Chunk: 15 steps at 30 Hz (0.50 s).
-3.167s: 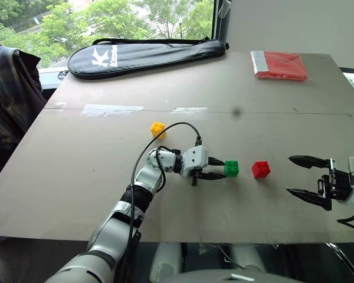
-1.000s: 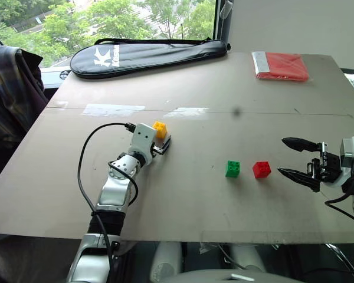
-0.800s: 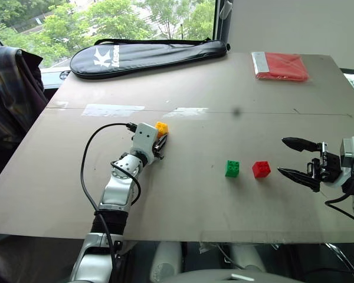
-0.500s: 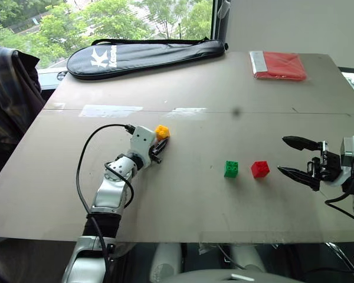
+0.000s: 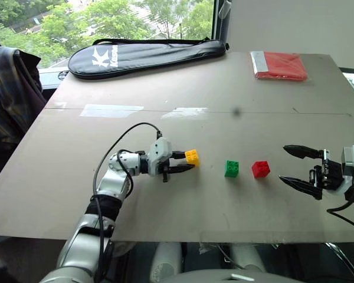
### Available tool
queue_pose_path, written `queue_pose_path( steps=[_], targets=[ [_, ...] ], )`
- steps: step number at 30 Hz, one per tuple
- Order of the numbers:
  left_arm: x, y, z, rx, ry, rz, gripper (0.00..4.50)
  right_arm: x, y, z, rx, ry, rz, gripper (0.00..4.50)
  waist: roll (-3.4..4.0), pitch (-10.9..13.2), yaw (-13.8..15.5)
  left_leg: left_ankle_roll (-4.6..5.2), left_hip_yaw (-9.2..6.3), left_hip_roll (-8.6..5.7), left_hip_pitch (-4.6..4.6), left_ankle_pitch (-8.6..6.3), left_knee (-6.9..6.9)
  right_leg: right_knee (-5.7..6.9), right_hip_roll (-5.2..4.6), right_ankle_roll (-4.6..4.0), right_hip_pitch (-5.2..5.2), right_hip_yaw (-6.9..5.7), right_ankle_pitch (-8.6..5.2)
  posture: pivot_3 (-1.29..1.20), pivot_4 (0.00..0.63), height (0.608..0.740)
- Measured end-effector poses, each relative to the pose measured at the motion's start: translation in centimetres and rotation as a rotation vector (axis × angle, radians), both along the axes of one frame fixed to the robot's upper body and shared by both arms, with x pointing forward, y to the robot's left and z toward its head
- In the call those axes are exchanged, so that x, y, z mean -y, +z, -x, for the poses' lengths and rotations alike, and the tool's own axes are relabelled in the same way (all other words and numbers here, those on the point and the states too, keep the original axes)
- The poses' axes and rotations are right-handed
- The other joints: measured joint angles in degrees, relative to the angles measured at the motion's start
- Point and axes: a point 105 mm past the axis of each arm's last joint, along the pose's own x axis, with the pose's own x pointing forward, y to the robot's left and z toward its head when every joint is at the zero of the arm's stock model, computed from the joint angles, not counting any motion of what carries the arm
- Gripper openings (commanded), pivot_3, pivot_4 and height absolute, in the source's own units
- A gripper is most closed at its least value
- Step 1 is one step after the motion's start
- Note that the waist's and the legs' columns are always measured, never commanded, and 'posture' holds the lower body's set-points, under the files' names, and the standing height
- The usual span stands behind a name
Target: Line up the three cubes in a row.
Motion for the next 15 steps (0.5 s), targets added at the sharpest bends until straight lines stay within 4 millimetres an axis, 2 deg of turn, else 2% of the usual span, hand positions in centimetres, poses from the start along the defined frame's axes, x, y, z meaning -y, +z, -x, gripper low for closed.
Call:
queue_pose_path(
  steps=[3, 7, 15],
  targets=[
    [1.4, 0.3, -0.8, 0.025, -0.090, -0.036, 1.24, 0.3, -0.6, 0.5, -0.011, -0.006, 0.005, 4.50, -0.02, 0.01, 0.08, 0.01, -0.03, 0.00, -0.08, -0.01, 0.00, -0.08, 0.00, 0.06, 0.00, -0.03, 0.03, 0.00, 0.150, 0.708],
    [2.5, 0.3, -0.7, 0.022, -0.185, -0.056, 1.24, 0.5, -1.3, 1.1, -0.027, -0.014, 0.011, 4.50, -0.02, 0.01, -0.15, 0.03, 0.00, 0.00, -0.09, -0.02, -0.01, -0.13, 0.00, 0.09, -0.01, 0.01, 0.02, 0.00, 0.150, 0.708],
    [3.0, 0.2, -0.6, 0.024, -0.265, -0.094, 1.24, 0.6, -1.6, 1.4, -0.034, -0.032, 0.013, 4.50, -0.02, 0.02, -0.11, 0.03, -0.03, 0.00, -0.06, -0.02, 0.00, -0.07, 0.01, 0.04, 0.00, 0.00, -0.01, 0.00, 0.150, 0.708]
  ],
)
